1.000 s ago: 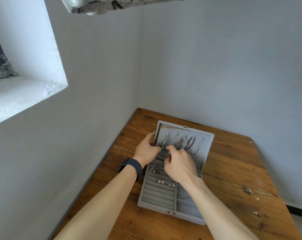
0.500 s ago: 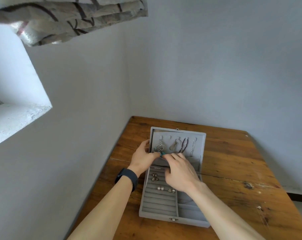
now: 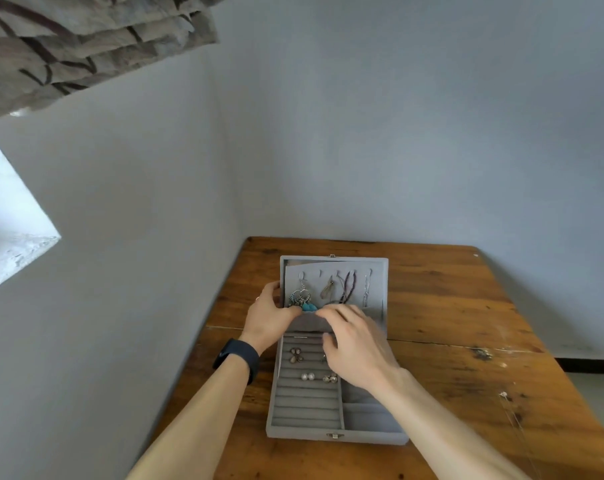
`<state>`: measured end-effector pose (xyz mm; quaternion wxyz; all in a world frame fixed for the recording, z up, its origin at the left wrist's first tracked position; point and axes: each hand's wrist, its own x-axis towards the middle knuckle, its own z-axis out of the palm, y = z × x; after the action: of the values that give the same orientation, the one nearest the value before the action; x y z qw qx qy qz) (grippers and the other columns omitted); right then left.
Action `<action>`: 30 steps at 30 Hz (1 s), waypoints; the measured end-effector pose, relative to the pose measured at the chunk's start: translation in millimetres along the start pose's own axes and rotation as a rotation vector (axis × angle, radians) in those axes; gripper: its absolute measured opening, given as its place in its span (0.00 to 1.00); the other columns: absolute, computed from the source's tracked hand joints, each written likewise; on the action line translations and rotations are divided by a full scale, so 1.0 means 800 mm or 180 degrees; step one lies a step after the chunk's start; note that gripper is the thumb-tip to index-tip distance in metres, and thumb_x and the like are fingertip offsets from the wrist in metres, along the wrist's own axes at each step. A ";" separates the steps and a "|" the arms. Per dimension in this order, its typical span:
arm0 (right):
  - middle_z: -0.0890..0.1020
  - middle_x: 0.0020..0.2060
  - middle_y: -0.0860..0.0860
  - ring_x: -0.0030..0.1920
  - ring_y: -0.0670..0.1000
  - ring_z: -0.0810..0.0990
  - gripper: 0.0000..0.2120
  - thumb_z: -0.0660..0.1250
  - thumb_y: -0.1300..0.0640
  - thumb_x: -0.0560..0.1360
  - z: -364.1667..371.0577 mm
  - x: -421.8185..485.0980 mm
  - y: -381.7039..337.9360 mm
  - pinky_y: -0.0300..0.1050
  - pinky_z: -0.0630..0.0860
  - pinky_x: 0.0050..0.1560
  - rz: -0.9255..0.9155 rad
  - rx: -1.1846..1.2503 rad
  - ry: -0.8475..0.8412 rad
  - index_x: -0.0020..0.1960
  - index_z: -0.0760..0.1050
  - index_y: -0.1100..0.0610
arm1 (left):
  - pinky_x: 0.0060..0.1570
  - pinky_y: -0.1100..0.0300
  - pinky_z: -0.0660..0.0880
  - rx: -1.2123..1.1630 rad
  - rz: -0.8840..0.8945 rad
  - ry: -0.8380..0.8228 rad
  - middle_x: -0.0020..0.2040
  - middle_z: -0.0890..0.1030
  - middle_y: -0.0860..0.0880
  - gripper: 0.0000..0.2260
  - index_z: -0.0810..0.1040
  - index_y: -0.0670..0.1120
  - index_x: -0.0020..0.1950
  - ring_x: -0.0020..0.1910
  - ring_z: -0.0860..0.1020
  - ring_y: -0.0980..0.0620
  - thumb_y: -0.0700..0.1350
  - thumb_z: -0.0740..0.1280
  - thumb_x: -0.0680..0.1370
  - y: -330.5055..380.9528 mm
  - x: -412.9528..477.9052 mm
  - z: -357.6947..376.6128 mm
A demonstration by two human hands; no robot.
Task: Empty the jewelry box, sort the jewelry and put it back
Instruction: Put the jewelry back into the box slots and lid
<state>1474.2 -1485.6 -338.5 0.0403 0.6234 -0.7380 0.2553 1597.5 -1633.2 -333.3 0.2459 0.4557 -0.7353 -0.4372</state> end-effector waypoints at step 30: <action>0.81 0.62 0.47 0.56 0.48 0.81 0.19 0.60 0.59 0.83 -0.010 -0.064 0.077 0.32 0.71 0.51 0.1903 0.1439 -0.0214 0.73 0.71 0.50 | 0.56 0.61 0.80 -0.1519 0.0068 0.0321 0.54 0.85 0.58 0.13 0.82 0.55 0.60 0.59 0.81 0.57 0.46 0.74 0.75 -0.020 -0.043 -0.016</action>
<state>1425.6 -1430.7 -370.6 -0.1989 0.3816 -0.8133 0.3917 1630.5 -1611.0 -339.9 0.3876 0.3982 -0.6028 -0.5726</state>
